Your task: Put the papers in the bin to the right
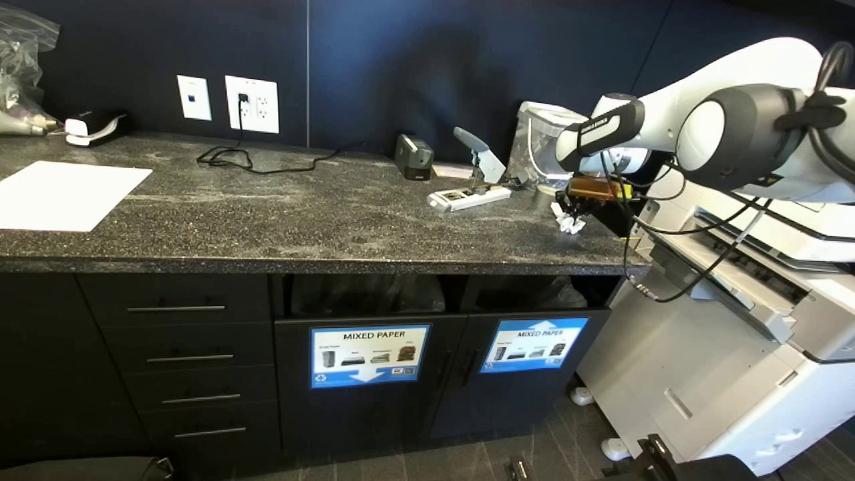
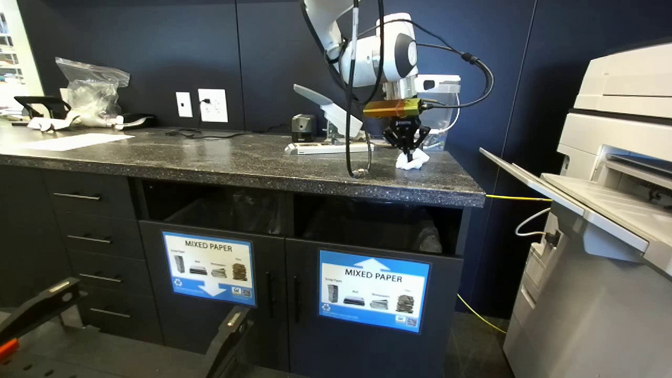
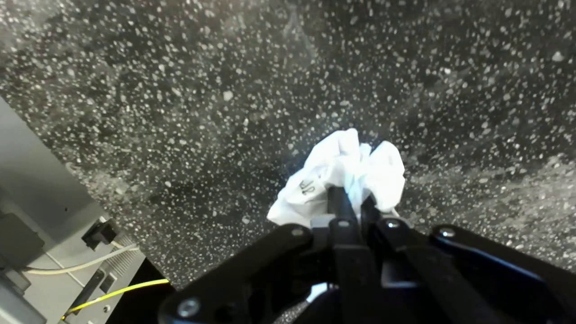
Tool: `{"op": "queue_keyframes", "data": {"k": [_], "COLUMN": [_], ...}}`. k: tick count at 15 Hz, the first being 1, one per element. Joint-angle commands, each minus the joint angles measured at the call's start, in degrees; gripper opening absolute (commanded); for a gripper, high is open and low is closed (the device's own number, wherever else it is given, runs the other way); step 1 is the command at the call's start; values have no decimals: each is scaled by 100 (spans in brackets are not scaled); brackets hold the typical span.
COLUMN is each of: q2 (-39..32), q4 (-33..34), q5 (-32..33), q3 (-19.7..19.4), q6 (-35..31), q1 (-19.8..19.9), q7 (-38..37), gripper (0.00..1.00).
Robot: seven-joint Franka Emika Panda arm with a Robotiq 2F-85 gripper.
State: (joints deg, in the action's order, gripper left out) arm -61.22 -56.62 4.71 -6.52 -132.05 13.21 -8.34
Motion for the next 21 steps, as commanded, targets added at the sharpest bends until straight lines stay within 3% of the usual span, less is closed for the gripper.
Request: {"op": "queue_keyframes", "data": {"k": [1, 13, 21], "q2": [615, 2132, 3194], "q4": [-1346, -3987, -5965], "q5": [-119, -400, -680], "q3": [337, 319, 355], "q6": [31, -366, -1394], "q1": [98, -136, -133], "q7": [576, 885, 1067], "gripper": [7, 6, 6]}}
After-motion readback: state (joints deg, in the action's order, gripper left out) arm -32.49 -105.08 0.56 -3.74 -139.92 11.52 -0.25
